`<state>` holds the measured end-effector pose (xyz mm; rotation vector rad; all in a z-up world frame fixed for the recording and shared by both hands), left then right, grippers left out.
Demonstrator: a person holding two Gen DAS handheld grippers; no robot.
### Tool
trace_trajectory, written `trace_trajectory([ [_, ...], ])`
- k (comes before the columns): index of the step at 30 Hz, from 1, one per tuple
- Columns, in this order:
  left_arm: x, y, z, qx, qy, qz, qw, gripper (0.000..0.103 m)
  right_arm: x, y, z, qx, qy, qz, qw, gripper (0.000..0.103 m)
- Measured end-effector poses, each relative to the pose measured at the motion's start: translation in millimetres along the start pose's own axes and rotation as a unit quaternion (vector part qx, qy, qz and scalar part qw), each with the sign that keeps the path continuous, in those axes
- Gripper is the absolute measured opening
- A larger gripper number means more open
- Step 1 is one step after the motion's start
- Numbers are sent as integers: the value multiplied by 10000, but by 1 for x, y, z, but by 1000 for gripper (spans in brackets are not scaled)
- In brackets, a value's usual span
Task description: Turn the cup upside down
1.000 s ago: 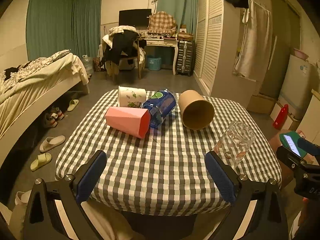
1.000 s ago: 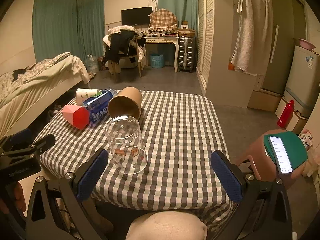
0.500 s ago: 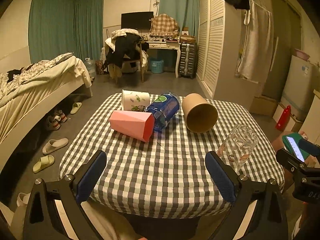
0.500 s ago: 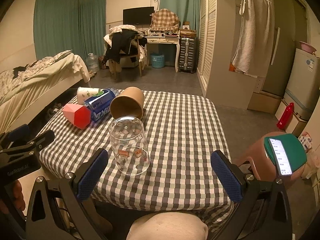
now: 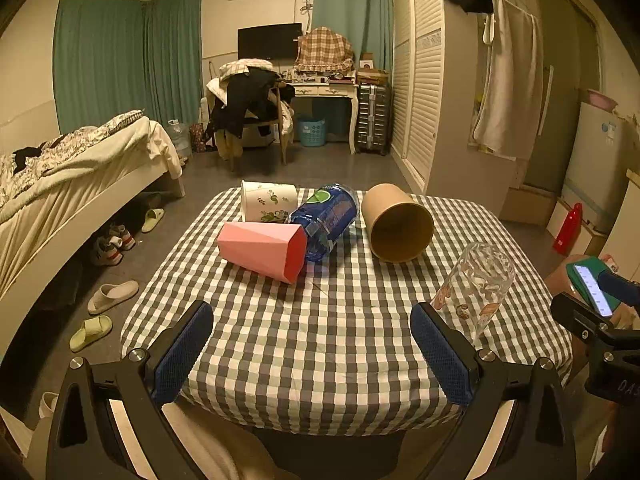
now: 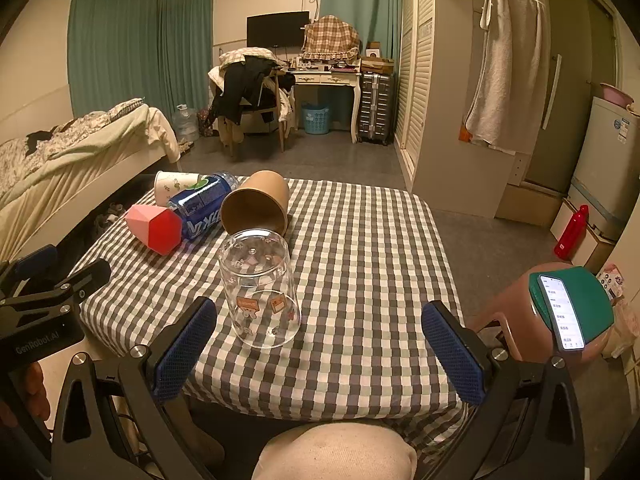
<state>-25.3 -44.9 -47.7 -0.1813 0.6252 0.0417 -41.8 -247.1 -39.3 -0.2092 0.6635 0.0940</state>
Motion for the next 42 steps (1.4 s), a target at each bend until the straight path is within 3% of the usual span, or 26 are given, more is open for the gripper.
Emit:
trace_trajectory([
  [42, 0, 5, -1, 46, -41, 53, 10000, 102, 5, 3, -5, 7, 80, -5, 10000, 103],
])
Point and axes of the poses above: each gripper's, at about its wrist camera, not at the fingertips, and x roughly the way its jaws point, y to its left, z to its top, the point moved 2 cm from there along x, roughly the way its jaws point, and after that the axes turned 11 degrees about -x, right-handed, at the moved point
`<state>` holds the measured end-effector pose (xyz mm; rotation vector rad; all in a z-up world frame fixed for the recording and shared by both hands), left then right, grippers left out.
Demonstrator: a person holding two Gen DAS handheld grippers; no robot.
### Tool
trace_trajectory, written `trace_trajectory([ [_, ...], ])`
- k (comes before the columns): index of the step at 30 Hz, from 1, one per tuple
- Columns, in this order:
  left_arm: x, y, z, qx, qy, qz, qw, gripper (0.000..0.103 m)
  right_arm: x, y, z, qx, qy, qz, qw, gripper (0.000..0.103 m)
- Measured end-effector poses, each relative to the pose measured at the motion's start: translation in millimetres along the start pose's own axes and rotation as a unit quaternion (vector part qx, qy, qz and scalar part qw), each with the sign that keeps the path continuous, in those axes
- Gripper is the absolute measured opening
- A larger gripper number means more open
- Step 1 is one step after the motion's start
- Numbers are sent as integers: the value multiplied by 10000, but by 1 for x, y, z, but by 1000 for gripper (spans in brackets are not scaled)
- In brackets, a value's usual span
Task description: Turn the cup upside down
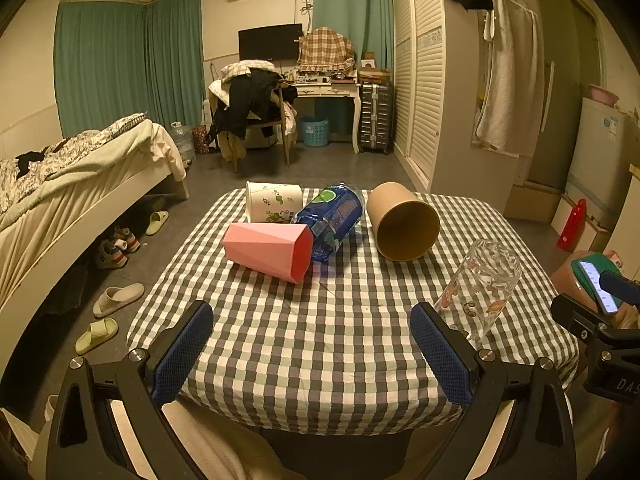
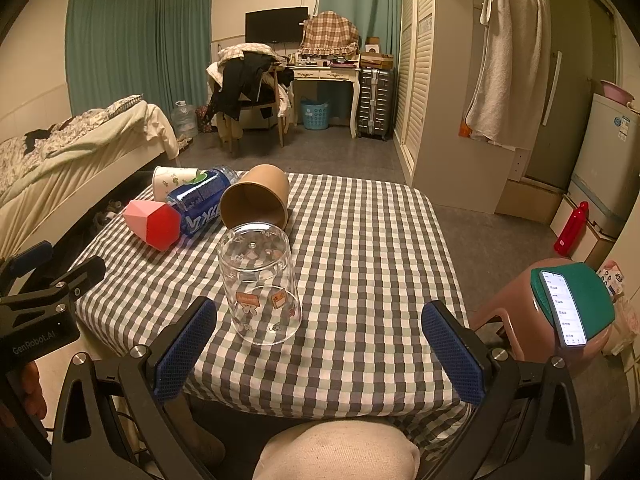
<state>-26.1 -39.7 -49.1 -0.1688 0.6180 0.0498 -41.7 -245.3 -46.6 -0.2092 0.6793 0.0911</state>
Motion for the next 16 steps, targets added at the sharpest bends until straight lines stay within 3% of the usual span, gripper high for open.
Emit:
trace_trajectory([
  [16, 1, 0, -2, 62, 61, -54, 9999, 102, 3, -1, 1, 3, 57, -15, 10000, 103],
])
Point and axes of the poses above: each gripper's, at about its wrist camera, not at the fingertips, and x roughly the way its jaws point, y to its left, z to its top, the point moved 2 cm from there along x, roughly the way its jaws point, and after that the axes turned 11 degrees about -x, right-handed, at the moved point
